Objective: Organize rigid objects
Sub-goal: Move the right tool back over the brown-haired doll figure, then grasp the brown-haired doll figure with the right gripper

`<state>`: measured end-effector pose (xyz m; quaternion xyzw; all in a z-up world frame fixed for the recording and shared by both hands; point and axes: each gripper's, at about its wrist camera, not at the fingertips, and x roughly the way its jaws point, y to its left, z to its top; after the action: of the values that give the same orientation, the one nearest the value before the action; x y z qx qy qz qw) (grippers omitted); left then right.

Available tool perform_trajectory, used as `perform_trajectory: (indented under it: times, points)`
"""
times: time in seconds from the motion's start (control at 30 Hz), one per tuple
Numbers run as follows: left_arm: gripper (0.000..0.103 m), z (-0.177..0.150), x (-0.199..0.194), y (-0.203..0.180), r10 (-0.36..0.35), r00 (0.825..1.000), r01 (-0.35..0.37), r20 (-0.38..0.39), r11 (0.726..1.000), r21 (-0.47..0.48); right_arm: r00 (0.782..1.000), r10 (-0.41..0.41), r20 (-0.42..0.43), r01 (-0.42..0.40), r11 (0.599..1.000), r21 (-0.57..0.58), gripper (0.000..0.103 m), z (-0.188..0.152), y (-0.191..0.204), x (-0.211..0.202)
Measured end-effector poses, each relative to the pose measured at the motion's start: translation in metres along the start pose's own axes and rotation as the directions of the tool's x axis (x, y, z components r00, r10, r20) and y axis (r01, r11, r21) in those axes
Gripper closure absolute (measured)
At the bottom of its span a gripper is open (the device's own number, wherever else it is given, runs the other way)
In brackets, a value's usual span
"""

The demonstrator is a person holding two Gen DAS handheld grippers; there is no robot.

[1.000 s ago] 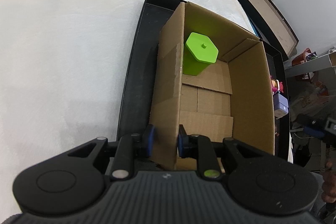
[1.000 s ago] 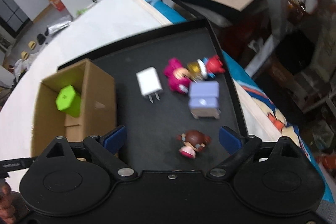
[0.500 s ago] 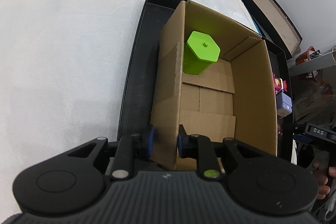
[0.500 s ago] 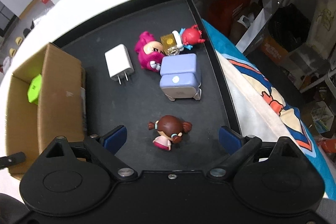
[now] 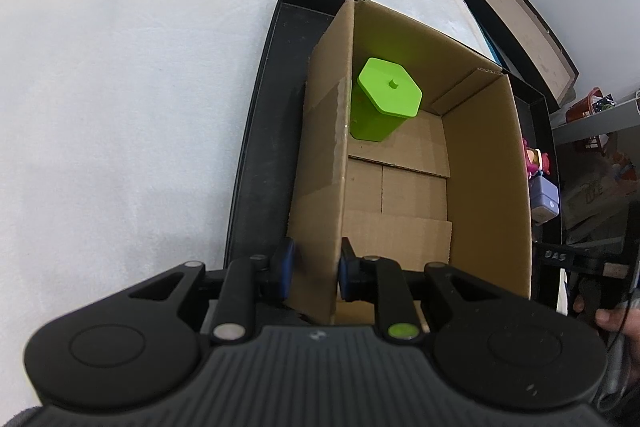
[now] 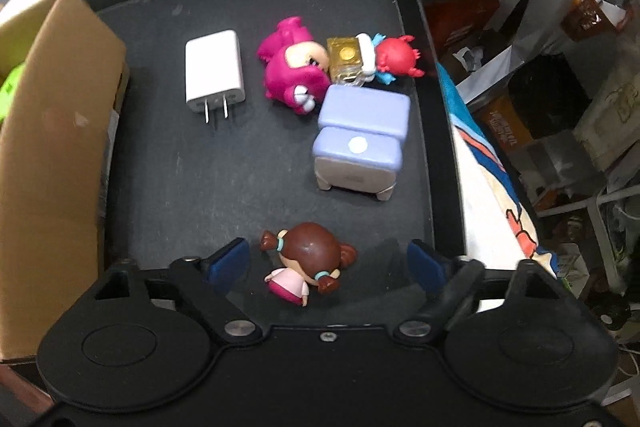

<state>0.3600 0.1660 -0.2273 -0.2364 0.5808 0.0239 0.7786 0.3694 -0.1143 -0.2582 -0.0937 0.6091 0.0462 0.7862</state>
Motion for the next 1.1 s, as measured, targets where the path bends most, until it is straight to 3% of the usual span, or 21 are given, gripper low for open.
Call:
perform_trajectory:
  times: [0.03, 0.13, 0.23, 0.63, 1.1]
  points:
    - [0.083, 0.0, 0.0, 0.0, -0.002, 1.0, 0.002, -0.001, 1.0, -0.001, 1.0, -0.006, -0.009, 0.005, 1.0, -0.005, 0.045, 0.0, 0.0, 0.002]
    - [0.083, 0.0, 0.001, -0.001, 0.0, 1.0, 0.0, -0.001, 1.0, 0.005, 1.0, 0.025, -0.012, -0.025, 1.0, 0.018, 0.057, 0.0, -0.002, -0.001]
    - [0.083, -0.001, 0.001, -0.001, -0.002, 1.0, 0.002, 0.001, 1.0, 0.002, 1.0, 0.004, 0.001, -0.004, 1.0, 0.015, 0.057, 0.001, -0.001, -0.004]
    - [0.083, -0.002, -0.001, -0.001, -0.002, 1.0, 0.001, 0.011, 1.0, 0.015, 0.995, 0.074, 0.073, -0.079, 0.994, 0.074, 0.057, 0.003, -0.009, -0.045]
    - [0.082, -0.002, -0.007, 0.002, -0.027, 0.999, 0.027, 0.023, 1.0, 0.013, 0.966, 0.164, 0.2, -0.173, 0.985, 0.025, 0.057, 0.022, 0.017, -0.105]
